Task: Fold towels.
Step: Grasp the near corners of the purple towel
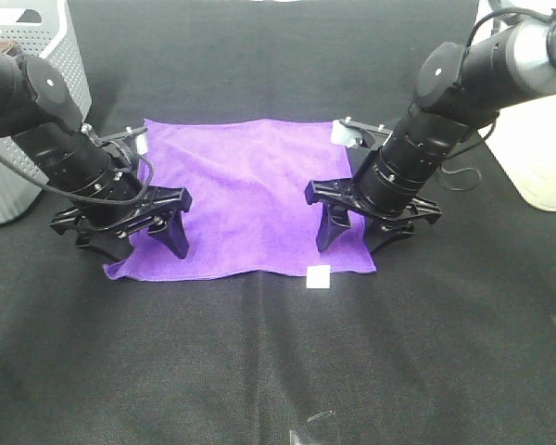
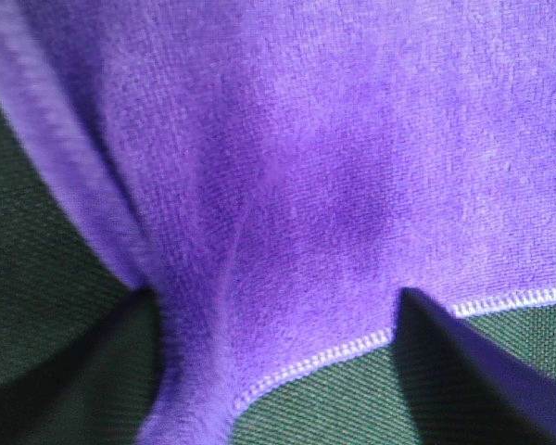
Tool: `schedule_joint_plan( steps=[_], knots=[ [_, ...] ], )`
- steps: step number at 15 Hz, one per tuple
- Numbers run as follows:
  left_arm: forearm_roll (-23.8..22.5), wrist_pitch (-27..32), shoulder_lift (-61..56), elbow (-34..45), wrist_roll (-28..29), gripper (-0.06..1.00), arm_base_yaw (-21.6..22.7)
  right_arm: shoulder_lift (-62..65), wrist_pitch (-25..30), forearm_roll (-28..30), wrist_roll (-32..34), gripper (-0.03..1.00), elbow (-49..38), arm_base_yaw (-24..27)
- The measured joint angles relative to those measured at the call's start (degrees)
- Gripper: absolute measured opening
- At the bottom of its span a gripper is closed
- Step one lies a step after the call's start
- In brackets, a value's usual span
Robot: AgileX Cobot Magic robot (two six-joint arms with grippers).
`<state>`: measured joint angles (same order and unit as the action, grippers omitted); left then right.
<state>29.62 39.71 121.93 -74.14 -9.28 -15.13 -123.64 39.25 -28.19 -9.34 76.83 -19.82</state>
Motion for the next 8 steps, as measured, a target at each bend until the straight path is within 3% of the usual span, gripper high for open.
schedule_joint_plan(
  steps=[4,5,8],
  knots=[
    [0.92,0.11,0.57,0.17,0.0,0.26,-0.29,-0.4,-0.52,0.97,-0.06,0.26,-0.06,0.0],
    [0.92,0.11,0.57,0.17,0.0,0.26,-0.29,-0.4,-0.52,0.97,-0.06,0.26,-0.06,0.0],
    [0.92,0.11,0.63,0.17,-0.4,0.01,-0.29,-0.57,-0.86,0.97,-0.06,0.03,-0.17,-0.11]
  ],
)
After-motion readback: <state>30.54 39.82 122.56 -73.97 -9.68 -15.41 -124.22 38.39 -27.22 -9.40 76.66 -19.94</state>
